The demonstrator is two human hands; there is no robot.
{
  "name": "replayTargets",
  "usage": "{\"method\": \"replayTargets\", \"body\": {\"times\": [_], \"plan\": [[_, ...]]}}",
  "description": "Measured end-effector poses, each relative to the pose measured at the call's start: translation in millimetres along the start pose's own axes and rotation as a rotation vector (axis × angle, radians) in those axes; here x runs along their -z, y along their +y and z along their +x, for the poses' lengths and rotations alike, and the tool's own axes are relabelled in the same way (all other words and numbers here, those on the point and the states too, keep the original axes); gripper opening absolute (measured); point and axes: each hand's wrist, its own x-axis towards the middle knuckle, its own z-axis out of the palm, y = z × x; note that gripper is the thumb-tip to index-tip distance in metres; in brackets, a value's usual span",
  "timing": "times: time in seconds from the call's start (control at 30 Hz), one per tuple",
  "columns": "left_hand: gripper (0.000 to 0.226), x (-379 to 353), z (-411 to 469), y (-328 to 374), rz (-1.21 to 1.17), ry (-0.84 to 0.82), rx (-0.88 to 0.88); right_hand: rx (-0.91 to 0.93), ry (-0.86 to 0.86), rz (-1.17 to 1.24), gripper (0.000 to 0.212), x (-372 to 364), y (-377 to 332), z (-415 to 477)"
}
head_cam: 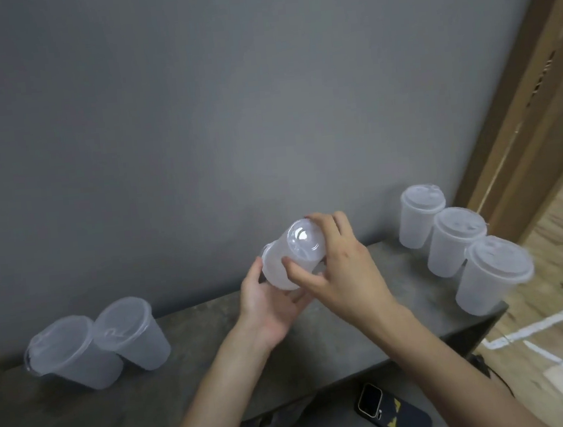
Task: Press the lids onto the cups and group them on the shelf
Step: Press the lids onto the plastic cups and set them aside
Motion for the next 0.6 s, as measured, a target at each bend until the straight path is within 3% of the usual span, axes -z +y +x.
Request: {"method": "replayTargets", "body": {"times": [0.17, 0.33, 0.47, 0.6], "plan": [[0.069, -14, 18, -2, -0.036, 0.022, -0.068, 0.025, 0.053, 0.116, 0.062, -7, 40, -23], [0.037, -26, 32, -34, 0.488, -0.101, -0.185, -0.153, 0.072, 0.227, 0.067, -21, 100, -51], [0.060, -30, 64, -70, 0.830, -0.067, -0.412, -0.312, 0.111, 0.266, 0.065, -32, 138, -62], [0.063, -47, 98, -90, 1.076, -0.092, -0.442, -0.462, 0.184, 0.288, 0.060, -35, 169, -54]]}}
